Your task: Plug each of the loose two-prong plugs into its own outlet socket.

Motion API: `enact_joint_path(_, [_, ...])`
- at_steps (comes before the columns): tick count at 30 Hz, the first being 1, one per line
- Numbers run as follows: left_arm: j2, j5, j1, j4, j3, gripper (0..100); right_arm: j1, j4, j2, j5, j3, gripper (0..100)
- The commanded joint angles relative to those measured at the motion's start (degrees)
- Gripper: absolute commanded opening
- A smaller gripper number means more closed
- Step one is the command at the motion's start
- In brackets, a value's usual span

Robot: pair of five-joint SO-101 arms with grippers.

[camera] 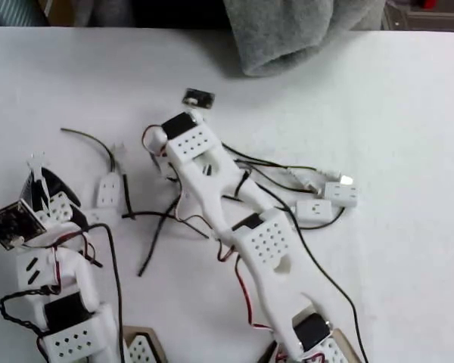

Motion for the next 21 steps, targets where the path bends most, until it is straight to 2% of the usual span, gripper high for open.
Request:
enact_joint_path(1, [-0.31,0.35,0.66,0.09,-0.26,2,0.48,0.22,-3.38,17.76,-2.55,12.7])
enact_joint_path(5, [-0.31,0.35,0.66,0.09,-0.26,2,0.57,0.22,-2.07,34.55,-3.25,12.7])
enact_joint_path(7, [-0.31,0.35,0.66,0.09,-0.26,2,0.57,0.04,-1.19,38.07,-3.25,12.8])
enact_joint_path(13, [-0.31,0.35,0.66,0.09,-0.26,2,0.31,0.66,-2.33,38.42,-5.27,16.1])
enact_joint_path(18, [-0.31,0.35,0.66,0.18,-0.26,2,0.48,9.54,-6.99,38.42,-13.98,38.7])
enact_joint_path(21, [-0.31,0.35,0.66,0.18,-0.26,2,0.66,10.51,-10.07,38.59,-17.05,45.0])
